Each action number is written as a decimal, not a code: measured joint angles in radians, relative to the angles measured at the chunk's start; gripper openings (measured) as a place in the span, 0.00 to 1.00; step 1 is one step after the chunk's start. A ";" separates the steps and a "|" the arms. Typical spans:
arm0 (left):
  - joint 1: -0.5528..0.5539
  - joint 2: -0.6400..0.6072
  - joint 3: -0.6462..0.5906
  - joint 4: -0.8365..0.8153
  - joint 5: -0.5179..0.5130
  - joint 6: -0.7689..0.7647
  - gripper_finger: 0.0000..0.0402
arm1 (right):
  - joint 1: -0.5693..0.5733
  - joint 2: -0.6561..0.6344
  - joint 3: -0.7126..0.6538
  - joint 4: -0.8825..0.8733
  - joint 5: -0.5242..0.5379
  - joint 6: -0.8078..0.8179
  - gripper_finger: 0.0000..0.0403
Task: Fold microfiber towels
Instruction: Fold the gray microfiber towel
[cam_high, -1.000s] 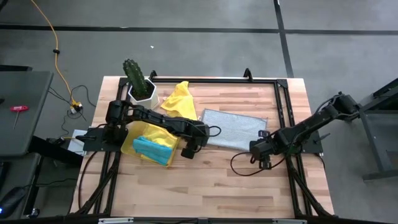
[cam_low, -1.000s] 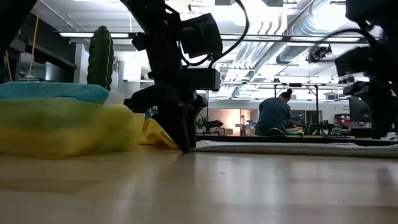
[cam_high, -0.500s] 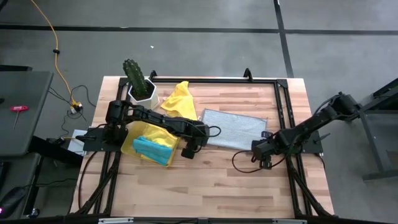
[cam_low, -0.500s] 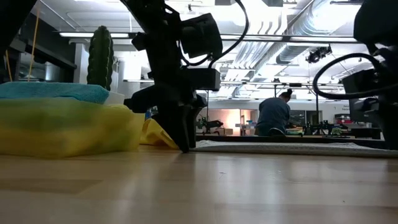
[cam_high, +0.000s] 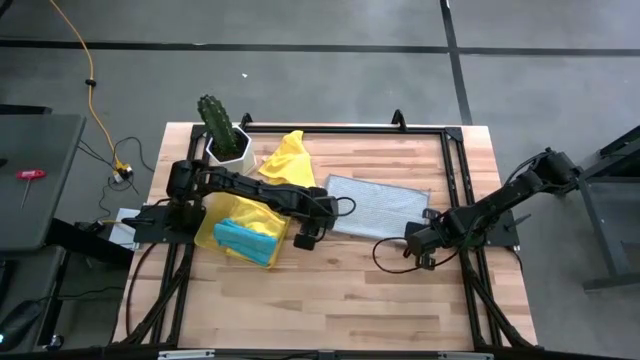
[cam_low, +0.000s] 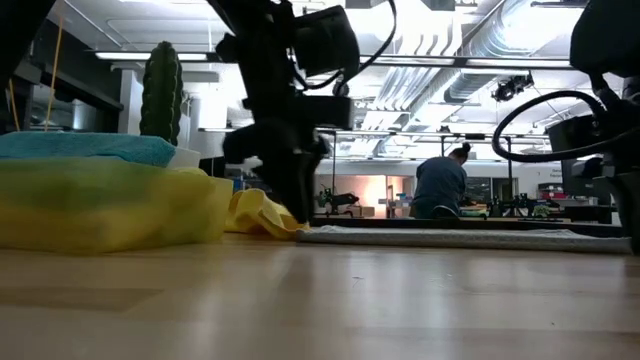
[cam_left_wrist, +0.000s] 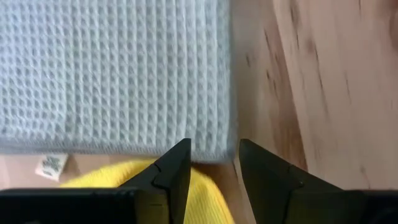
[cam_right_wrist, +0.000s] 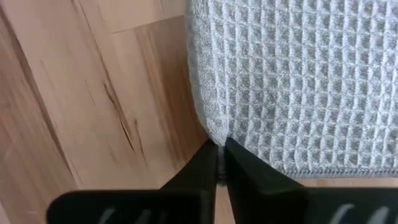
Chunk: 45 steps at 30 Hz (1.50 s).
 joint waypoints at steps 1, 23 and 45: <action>-0.001 0.000 0.001 0.002 0.000 0.001 0.31 | 0.000 0.000 0.000 0.001 0.000 0.000 0.03; -0.002 0.025 -0.070 0.116 0.044 0.025 0.31 | 0.001 -0.002 0.009 0.004 -0.004 -0.004 0.17; 0.004 -0.075 -0.042 -0.116 0.272 -0.131 0.01 | 0.001 -0.071 0.130 -0.034 -0.185 0.082 0.00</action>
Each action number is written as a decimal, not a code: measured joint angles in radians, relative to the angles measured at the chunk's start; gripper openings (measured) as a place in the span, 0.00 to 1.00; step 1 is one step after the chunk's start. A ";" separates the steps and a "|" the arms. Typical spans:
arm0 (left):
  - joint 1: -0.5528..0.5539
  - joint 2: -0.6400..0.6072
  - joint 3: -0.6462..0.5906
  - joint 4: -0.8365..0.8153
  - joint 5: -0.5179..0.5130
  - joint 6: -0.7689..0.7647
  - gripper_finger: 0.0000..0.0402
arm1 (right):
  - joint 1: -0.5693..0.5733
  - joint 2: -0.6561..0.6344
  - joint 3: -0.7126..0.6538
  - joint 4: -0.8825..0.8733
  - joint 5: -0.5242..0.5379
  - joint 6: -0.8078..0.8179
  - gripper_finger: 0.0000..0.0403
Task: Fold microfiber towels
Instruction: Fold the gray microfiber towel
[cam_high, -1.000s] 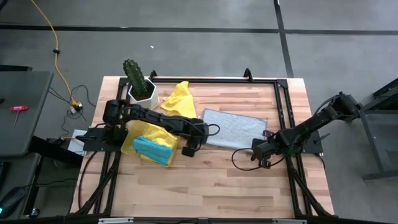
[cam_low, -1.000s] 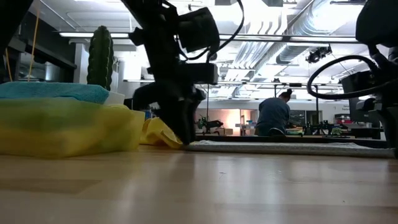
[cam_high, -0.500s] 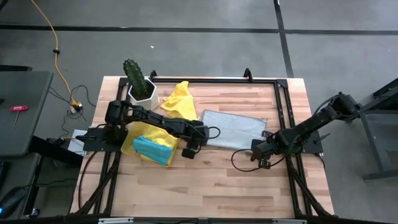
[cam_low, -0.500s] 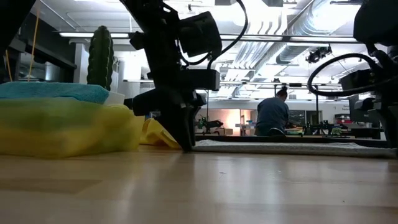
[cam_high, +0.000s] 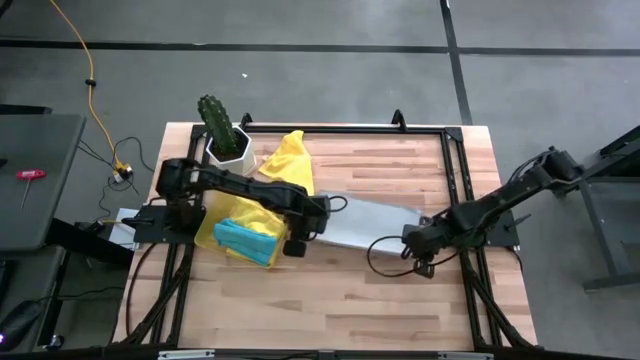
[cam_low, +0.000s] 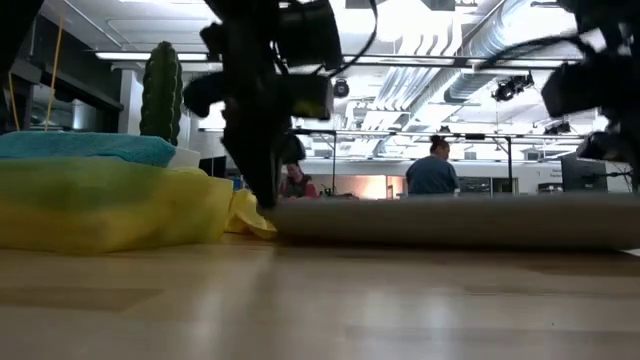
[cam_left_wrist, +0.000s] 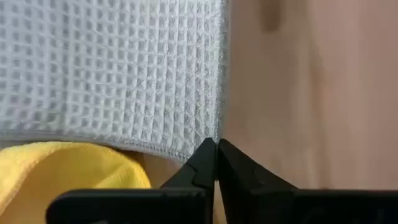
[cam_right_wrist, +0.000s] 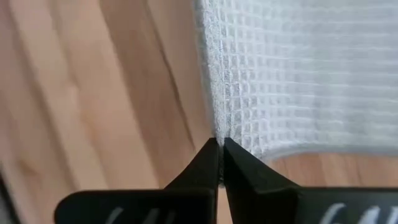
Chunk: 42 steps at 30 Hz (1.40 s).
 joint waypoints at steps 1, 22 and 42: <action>0.005 -0.008 0.012 -0.019 0.020 0.000 0.00 | 0.000 -0.014 0.015 -0.013 -0.002 0.008 0.00; 0.227 -0.013 0.072 0.043 -0.103 -0.068 0.00 | -0.214 -0.164 0.049 -0.317 0.293 0.255 0.00; 0.254 0.032 0.072 0.141 -0.203 -0.037 0.19 | -0.358 -0.068 0.049 -0.306 0.326 0.273 0.19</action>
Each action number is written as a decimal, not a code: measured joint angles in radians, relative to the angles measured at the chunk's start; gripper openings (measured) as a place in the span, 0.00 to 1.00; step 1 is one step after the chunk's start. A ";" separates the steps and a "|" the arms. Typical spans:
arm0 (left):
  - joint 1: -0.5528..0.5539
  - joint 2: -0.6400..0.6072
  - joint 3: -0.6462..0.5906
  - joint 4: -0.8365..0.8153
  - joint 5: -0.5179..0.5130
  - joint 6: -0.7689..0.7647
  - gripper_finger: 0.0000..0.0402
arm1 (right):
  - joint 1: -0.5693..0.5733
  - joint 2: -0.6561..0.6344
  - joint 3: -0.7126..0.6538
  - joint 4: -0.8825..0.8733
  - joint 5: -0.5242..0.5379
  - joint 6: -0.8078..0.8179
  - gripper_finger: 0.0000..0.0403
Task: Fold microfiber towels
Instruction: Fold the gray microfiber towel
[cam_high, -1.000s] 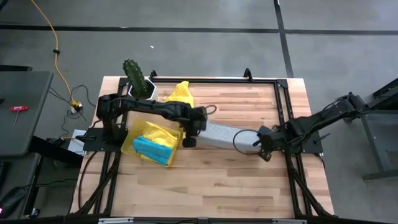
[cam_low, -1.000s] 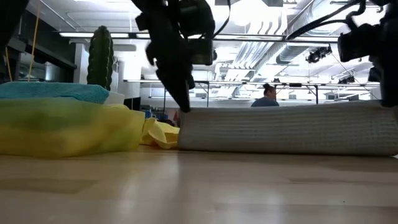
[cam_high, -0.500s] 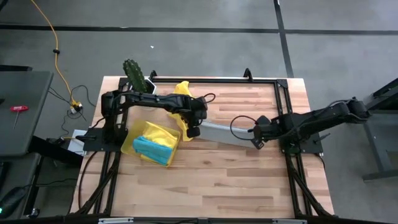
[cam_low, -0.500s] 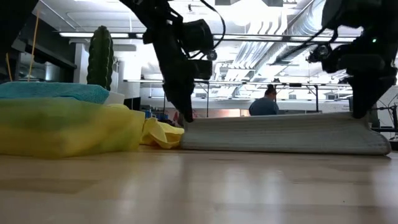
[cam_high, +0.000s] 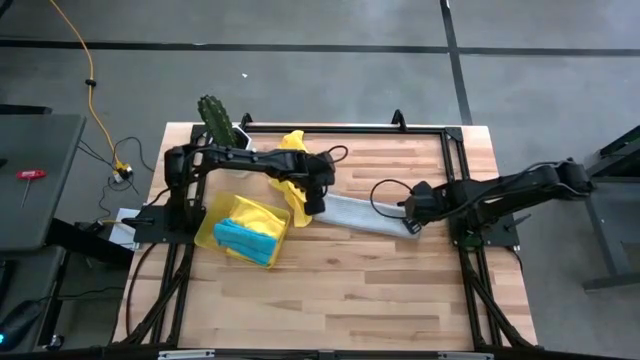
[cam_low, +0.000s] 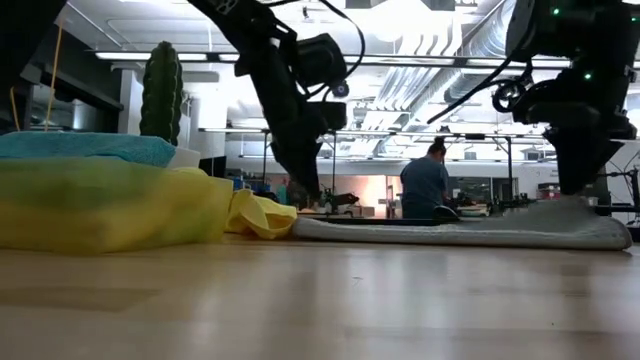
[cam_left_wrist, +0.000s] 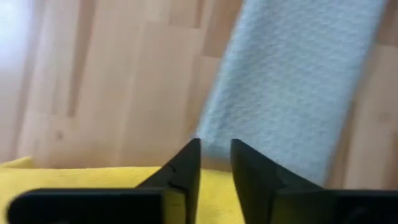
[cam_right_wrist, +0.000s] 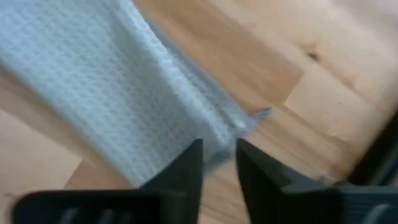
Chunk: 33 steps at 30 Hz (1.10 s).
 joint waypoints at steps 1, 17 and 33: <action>0.009 0.000 0.000 0.000 -0.001 0.010 0.22 | -0.007 -0.004 0.008 -0.019 0.013 0.000 0.25; 0.160 -0.107 0.032 0.217 0.703 -0.041 0.49 | 0.016 -0.118 -0.047 -0.005 -0.251 0.625 0.61; 0.042 -0.108 -0.144 0.883 0.753 -0.318 0.43 | 0.030 -0.004 -0.248 0.307 -0.121 0.850 0.62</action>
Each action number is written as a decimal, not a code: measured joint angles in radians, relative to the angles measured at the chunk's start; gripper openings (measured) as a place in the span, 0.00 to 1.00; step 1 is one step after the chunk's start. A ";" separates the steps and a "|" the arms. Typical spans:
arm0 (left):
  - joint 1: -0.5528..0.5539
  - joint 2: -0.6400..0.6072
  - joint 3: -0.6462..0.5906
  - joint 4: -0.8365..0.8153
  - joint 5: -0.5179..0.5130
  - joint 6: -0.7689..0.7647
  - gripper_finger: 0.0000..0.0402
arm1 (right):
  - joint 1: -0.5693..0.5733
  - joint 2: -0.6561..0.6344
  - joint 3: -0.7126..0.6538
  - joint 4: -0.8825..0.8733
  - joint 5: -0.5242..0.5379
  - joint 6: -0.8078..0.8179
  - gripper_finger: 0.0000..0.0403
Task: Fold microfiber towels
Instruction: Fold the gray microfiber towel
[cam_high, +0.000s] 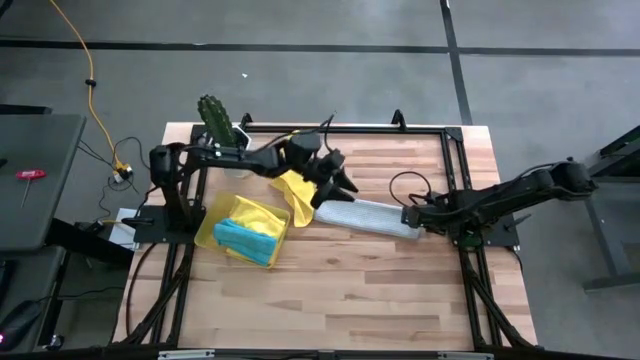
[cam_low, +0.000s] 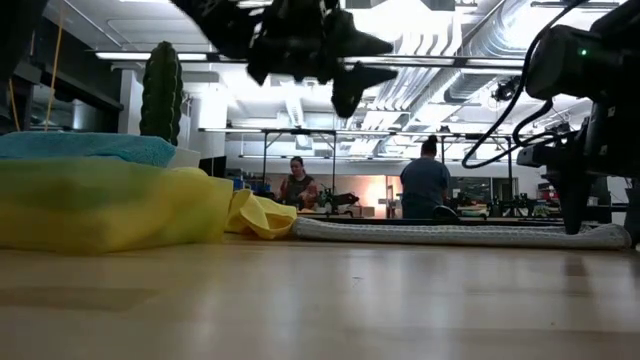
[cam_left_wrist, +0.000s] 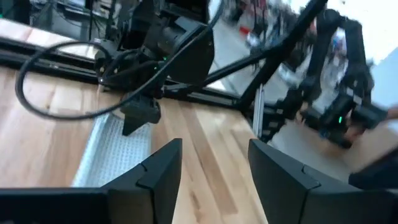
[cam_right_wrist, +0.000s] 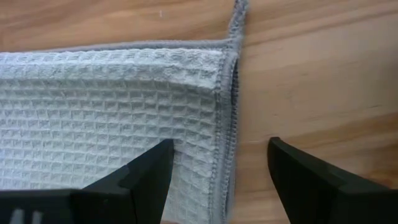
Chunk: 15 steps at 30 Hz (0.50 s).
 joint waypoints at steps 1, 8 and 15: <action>-0.004 0.000 -0.041 0.061 -0.016 -0.040 0.43 | 0.000 0.000 0.000 -0.004 0.001 0.004 0.61; -0.037 0.002 -0.195 0.138 -0.149 -0.111 0.40 | -0.002 0.010 -0.003 0.026 0.022 0.028 0.44; -0.071 0.002 -0.199 0.213 -0.283 -0.144 0.40 | -0.001 0.051 0.000 0.016 0.034 0.010 0.18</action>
